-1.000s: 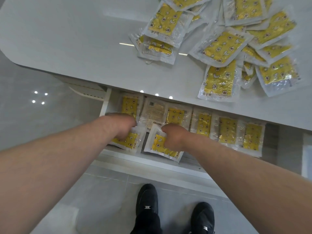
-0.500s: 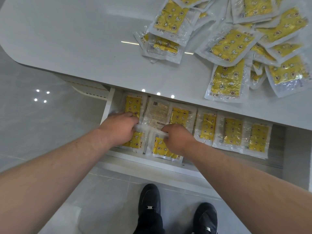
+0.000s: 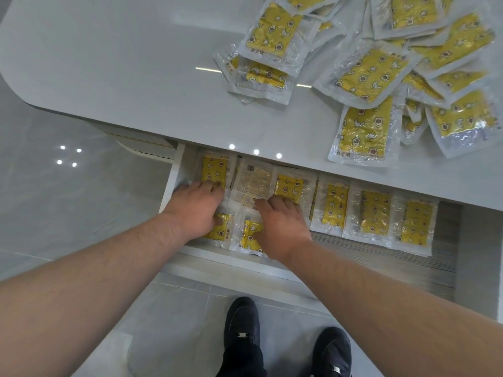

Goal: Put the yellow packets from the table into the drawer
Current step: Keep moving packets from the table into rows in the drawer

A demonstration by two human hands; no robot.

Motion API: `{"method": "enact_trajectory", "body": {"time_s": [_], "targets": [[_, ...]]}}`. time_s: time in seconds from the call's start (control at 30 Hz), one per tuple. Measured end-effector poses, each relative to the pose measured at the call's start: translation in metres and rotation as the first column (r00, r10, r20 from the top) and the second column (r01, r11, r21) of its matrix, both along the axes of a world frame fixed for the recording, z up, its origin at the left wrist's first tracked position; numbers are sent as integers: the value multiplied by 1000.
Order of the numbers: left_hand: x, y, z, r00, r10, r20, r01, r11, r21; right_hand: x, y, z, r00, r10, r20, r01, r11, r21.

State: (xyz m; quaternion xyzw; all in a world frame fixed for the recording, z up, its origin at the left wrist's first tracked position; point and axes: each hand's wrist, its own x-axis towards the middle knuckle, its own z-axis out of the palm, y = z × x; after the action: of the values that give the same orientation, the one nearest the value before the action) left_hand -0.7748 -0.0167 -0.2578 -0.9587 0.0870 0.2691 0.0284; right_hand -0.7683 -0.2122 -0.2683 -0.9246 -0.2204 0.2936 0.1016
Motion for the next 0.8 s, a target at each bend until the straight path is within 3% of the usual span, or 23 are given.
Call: {"method": "enact_trajectory", "body": {"time_s": [0.13,0.3,0.67,0.8], "targets": [[3,6,10,991,-131,9,132,988,-84,-6,-12,0,987,75,140,-93,988,124],[4,7,8,949,-163,-268,135,984,-120,-1,-25,-3,967,232,-107,-217,967,134],[-3,7,0,967,-78,-244,47,990,-129,-2,-22,-12,973,121,-199,-90,983,157],[1,7,7,946,12,-324,-80,977,-196,2,-24,-4,943,-50,-328,121,973,198]]}}
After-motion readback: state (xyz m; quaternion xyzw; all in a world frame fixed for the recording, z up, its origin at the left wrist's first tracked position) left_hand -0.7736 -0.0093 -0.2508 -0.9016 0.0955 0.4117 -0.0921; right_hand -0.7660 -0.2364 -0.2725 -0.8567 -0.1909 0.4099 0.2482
